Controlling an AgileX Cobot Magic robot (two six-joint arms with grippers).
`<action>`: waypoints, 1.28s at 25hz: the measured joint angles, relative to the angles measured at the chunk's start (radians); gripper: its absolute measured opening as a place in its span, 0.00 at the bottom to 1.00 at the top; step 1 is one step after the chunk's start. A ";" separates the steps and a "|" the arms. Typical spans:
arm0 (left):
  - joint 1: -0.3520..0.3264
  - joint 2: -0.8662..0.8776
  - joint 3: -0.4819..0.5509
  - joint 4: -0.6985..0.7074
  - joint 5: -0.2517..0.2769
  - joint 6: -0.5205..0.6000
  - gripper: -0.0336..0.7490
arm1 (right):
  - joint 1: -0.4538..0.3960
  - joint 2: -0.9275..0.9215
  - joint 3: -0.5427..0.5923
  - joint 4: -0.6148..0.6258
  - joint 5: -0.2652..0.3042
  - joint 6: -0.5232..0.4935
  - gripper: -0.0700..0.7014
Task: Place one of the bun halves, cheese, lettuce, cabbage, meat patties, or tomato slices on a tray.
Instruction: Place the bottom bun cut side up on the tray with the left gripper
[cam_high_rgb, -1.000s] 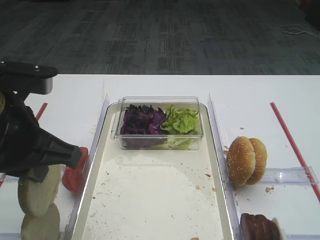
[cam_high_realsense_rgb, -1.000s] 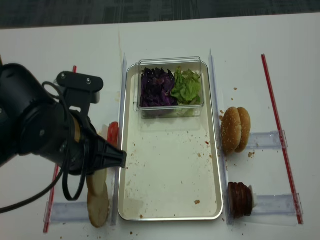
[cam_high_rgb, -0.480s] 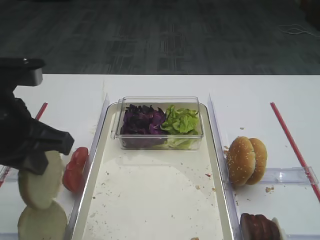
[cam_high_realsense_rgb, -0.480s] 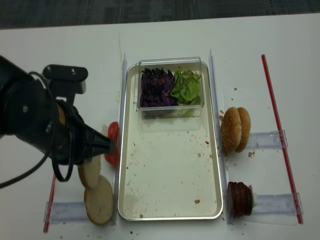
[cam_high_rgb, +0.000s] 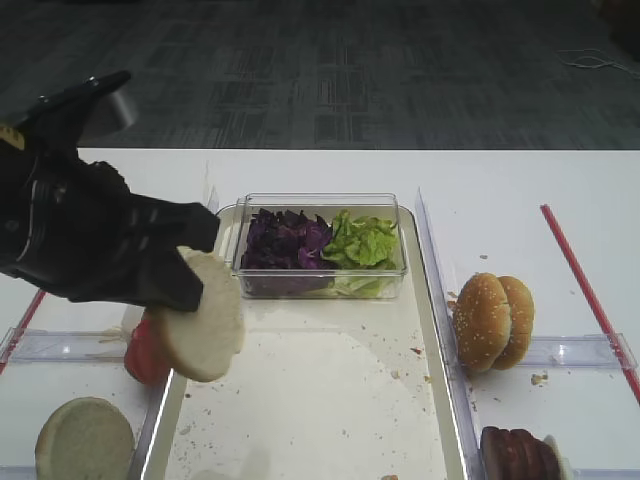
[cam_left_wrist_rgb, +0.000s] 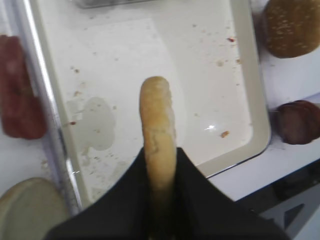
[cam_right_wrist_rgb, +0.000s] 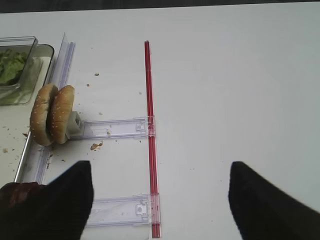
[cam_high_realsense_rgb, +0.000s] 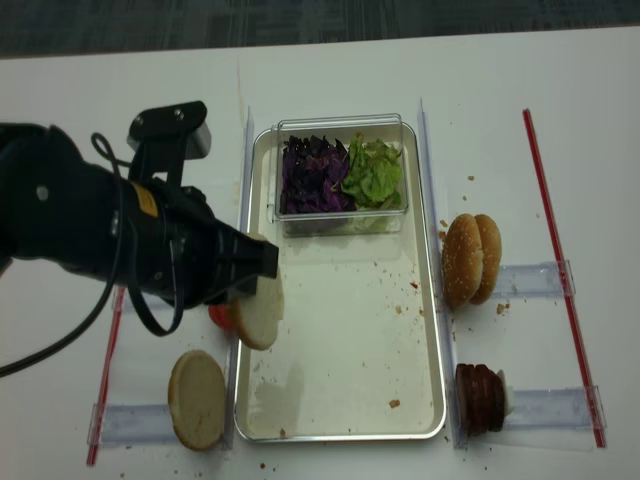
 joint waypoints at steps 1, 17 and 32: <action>0.000 0.000 0.000 -0.044 -0.013 0.030 0.15 | 0.000 0.000 0.000 0.000 0.000 0.000 0.85; 0.006 0.145 0.000 -0.609 -0.060 0.479 0.15 | 0.000 0.000 0.000 0.000 0.000 -0.002 0.85; 0.006 0.382 0.000 -0.625 -0.133 0.567 0.15 | 0.000 0.000 0.000 0.000 0.000 -0.004 0.85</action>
